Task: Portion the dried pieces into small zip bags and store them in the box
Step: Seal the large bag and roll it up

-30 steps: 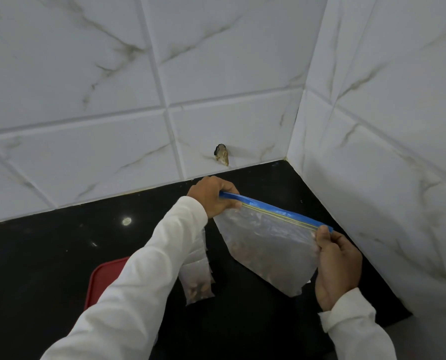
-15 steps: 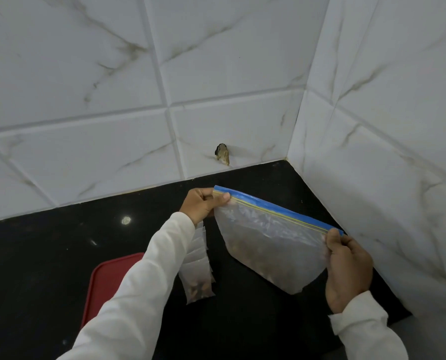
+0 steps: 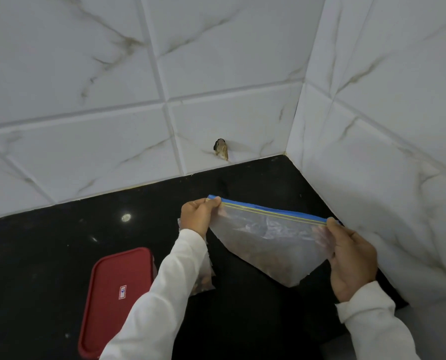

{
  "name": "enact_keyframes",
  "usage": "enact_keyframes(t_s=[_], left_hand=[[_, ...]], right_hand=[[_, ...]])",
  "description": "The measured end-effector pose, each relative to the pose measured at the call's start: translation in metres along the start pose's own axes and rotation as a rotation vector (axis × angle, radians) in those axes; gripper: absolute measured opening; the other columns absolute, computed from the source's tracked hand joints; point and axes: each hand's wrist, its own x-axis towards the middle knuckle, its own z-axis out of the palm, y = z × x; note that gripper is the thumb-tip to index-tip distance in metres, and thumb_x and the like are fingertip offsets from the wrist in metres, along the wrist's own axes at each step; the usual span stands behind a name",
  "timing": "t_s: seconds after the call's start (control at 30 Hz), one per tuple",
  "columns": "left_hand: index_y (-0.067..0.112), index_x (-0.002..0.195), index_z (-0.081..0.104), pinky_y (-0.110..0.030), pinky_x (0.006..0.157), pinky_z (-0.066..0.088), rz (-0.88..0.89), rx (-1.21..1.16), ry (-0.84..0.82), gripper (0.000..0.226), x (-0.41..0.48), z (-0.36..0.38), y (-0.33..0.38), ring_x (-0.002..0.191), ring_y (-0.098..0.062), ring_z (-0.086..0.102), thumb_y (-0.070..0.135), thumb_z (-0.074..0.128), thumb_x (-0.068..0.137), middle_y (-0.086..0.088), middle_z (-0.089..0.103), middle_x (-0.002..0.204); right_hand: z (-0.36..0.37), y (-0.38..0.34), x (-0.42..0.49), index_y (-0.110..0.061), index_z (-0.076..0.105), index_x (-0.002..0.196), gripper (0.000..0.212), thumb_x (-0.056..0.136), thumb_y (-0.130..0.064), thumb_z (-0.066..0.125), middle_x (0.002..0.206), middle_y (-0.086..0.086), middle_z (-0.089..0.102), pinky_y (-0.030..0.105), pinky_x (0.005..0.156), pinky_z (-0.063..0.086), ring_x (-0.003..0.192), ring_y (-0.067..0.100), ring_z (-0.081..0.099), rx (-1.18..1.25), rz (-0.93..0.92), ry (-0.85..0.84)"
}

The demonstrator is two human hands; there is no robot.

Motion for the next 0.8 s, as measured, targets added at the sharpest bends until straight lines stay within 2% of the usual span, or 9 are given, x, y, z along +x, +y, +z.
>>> enact_keyframes(t_s=[0.13,0.2,0.27,0.33,0.4,0.53,0.6,0.73,0.8], left_hand=[[0.015,0.056,0.071,-0.038,0.077,0.05,0.021,0.098,0.12,0.028,-0.019,-0.008,-0.015,0.071,-0.019,0.058,0.02,0.074,0.083,0.0,0.062,0.062],[0.008,0.061,0.07,-0.036,0.075,0.048,0.031,0.15,0.128,0.027,-0.026,-0.012,-0.02,0.068,-0.017,0.055,0.021,0.071,0.086,-0.001,0.058,0.061],[0.005,0.066,0.07,-0.041,0.082,0.053,-0.012,0.163,0.125,0.025,-0.03,-0.016,-0.023,0.074,-0.019,0.059,0.02,0.07,0.086,-0.005,0.062,0.066],[0.011,0.058,0.067,-0.047,0.09,0.055,-0.075,0.147,0.132,0.028,-0.031,-0.018,-0.025,0.078,-0.023,0.061,0.017,0.07,0.084,-0.005,0.062,0.066],[0.01,0.057,0.066,-0.049,0.091,0.053,-0.1,0.151,0.138,0.027,-0.034,-0.019,-0.026,0.075,-0.022,0.058,0.015,0.067,0.083,-0.005,0.058,0.062],[0.003,0.071,0.067,-0.04,0.08,0.051,-0.109,0.17,0.143,0.019,-0.039,-0.02,-0.028,0.074,-0.02,0.056,0.015,0.063,0.085,-0.006,0.058,0.067],[0.002,0.071,0.065,-0.037,0.075,0.049,-0.113,0.188,0.143,0.02,-0.036,-0.02,-0.027,0.073,-0.021,0.056,0.016,0.064,0.085,-0.006,0.058,0.069],[0.005,0.062,0.06,-0.032,0.073,0.044,-0.059,0.298,0.148,0.028,-0.027,-0.017,-0.019,0.067,-0.018,0.053,0.016,0.062,0.088,-0.004,0.057,0.065],[0.003,0.063,0.064,-0.031,0.072,0.046,-0.029,0.351,0.136,0.026,-0.024,-0.015,-0.016,0.066,-0.017,0.056,0.014,0.061,0.087,-0.003,0.064,0.066]], right_hand=[[-0.005,0.005,0.002,-0.011,0.066,0.075,0.013,0.083,-0.016,0.074,0.068,0.0,0.071,0.036,0.076,0.054,0.074,0.019,0.066,-0.031,0.017,-0.008],[-0.007,0.005,0.001,-0.007,0.064,0.091,0.014,0.082,-0.012,0.075,0.077,0.002,0.068,0.04,0.082,0.053,0.078,0.02,0.064,-0.071,-0.015,-0.001],[-0.012,0.002,-0.002,-0.011,0.058,0.106,0.025,0.085,-0.008,0.071,0.082,-0.003,0.062,0.036,0.079,0.052,0.076,0.016,0.062,-0.173,-0.088,-0.046],[-0.019,0.0,-0.005,-0.017,0.064,0.101,0.017,0.088,-0.006,0.065,0.084,-0.005,0.065,0.031,0.074,0.05,0.078,0.014,0.062,-0.391,-0.218,-0.191],[-0.029,0.001,-0.004,-0.024,0.072,0.096,0.019,0.092,-0.009,0.06,0.095,-0.007,0.07,0.029,0.078,0.051,0.088,0.012,0.064,-0.618,-0.295,-0.327],[-0.043,-0.008,-0.008,-0.025,0.074,0.1,0.016,0.094,-0.021,0.06,0.099,-0.008,0.072,0.023,0.076,0.05,0.096,0.009,0.066,-0.75,-0.252,-0.477],[-0.049,-0.012,-0.013,-0.028,0.075,0.097,0.014,0.087,-0.034,0.067,0.091,-0.012,0.074,0.019,0.072,0.049,0.09,0.006,0.067,-0.804,-0.234,-0.521],[-0.054,-0.014,-0.021,-0.035,0.075,0.093,0.04,0.057,-0.048,0.086,0.087,-0.018,0.073,0.011,0.069,0.048,0.082,-0.005,0.066,-0.96,-0.246,-0.596],[-0.052,-0.012,-0.024,-0.034,0.075,0.09,0.033,0.061,-0.047,0.085,0.081,-0.015,0.072,0.01,0.065,0.048,0.077,-0.003,0.065,-1.018,-0.309,-0.596]])
